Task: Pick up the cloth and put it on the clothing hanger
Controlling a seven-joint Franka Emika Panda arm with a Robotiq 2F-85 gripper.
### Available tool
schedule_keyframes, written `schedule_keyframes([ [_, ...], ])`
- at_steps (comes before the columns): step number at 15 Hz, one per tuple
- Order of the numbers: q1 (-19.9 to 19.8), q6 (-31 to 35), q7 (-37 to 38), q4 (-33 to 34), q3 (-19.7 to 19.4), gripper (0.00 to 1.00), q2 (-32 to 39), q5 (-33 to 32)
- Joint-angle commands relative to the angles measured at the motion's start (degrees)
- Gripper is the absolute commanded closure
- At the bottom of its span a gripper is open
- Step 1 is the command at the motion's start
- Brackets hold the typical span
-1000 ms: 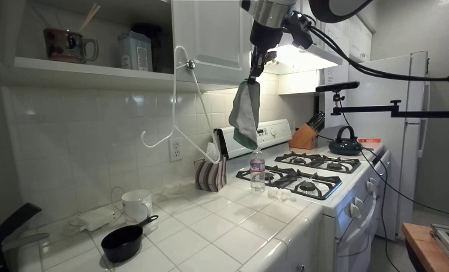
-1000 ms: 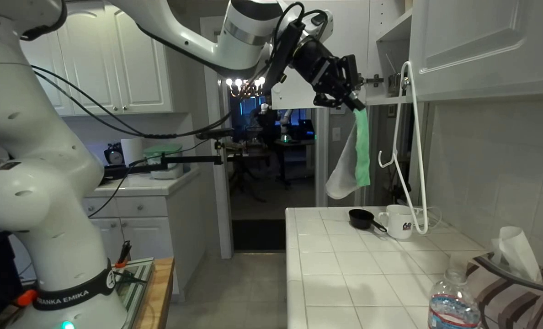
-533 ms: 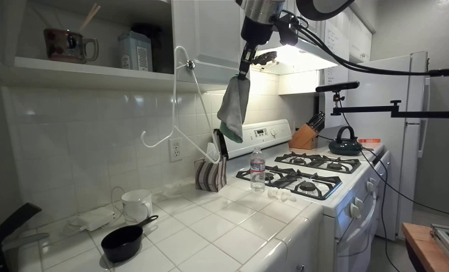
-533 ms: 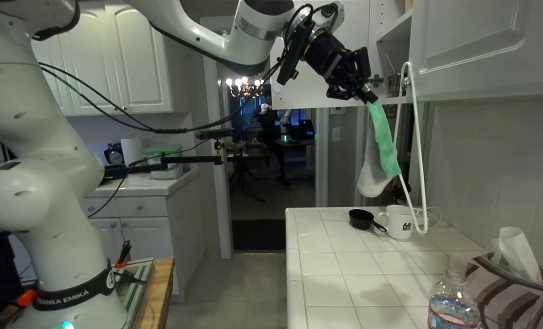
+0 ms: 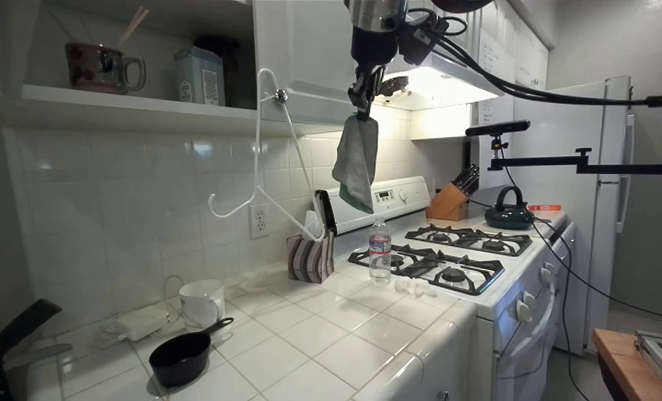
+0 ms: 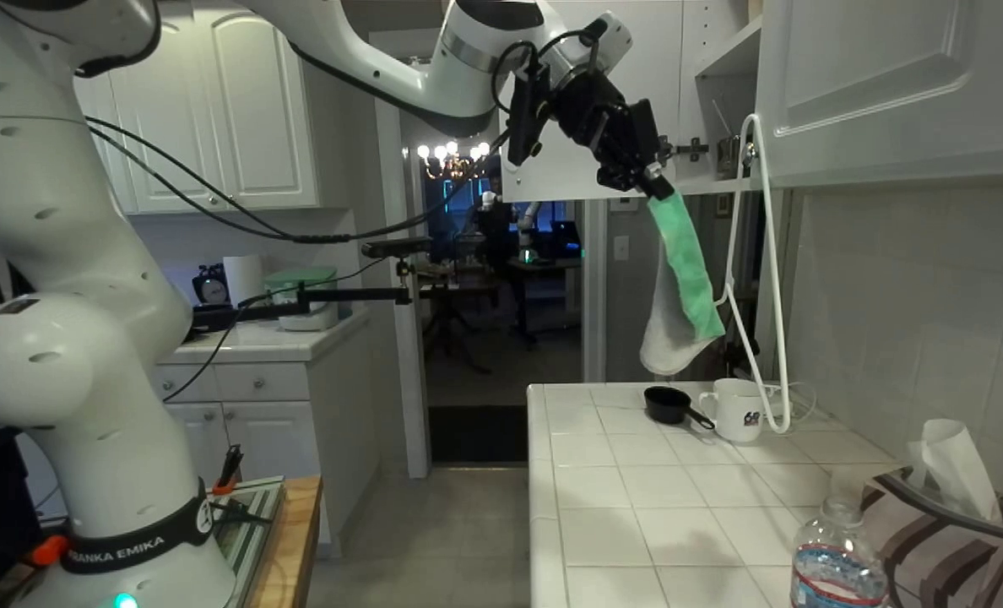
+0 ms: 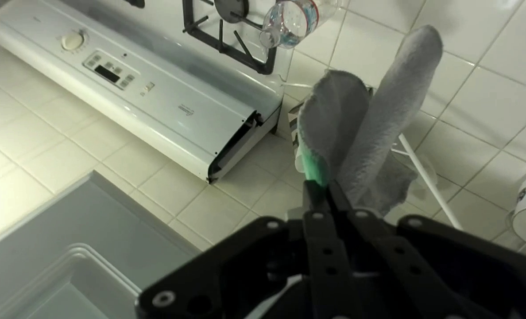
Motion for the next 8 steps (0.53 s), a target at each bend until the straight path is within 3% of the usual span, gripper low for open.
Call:
schedule_keyframes([
  [1, 1.34, -9.12, 10.08, 8.65, 2.23, 0.99, 5.73, 0.56],
  [4, 2.72, -12.62, 14.99, 13.00, 2.10, 0.99, 8.99, 2.43],
  [8, 2.64, -0.36, 10.53, 12.03, -0.01, 0.99, 9.99, 1.23],
])
